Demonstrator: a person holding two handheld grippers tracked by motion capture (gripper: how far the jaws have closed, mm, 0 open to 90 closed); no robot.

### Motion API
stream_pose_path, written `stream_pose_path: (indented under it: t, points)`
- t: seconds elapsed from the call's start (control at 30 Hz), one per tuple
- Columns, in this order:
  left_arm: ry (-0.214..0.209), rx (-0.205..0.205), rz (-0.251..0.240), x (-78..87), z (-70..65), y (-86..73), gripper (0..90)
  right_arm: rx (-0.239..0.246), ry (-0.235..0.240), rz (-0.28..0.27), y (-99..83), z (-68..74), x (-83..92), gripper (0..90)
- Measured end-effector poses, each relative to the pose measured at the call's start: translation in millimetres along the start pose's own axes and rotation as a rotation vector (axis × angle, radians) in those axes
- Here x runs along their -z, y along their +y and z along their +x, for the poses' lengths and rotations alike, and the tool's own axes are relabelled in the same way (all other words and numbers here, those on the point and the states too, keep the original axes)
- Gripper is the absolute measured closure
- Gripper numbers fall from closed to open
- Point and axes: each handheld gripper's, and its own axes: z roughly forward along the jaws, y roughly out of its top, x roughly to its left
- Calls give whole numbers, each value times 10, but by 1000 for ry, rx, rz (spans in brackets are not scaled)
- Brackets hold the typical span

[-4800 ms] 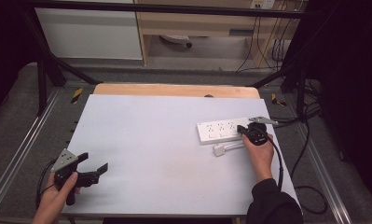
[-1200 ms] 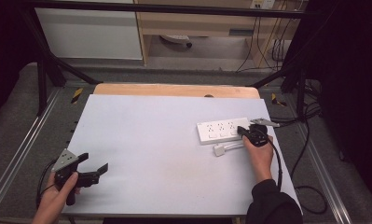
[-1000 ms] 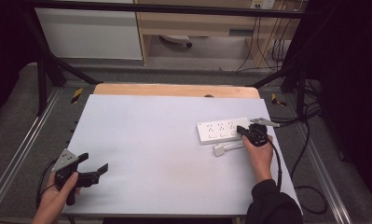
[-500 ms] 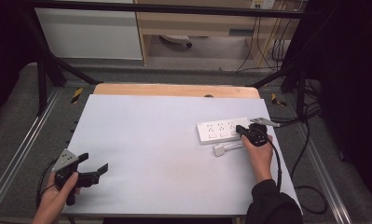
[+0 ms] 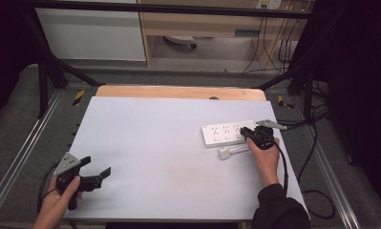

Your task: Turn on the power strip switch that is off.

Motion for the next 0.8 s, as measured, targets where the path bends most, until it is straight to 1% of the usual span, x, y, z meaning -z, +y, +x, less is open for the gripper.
stream_pose_path:
  t: [0.23,0.3,0.63,0.73,0.8]
  points:
    - [-1,-1,1,-2,-1,-1,70,1,5,-2,14,19,16,746]
    - [-1,-1,1,-2,-1,-1,70,9,6,-3,17,23,19,736]
    - [-3,-3,3,-2,-4,-1,70,14,10,-20,46,49,54,670]
    - [-3,-1,0,2,-3,-2,70,11,15,-19,57,63,68,622]
    - [-2,0,0,6,1,-3,69,19,15,-24,74,82,93,588]
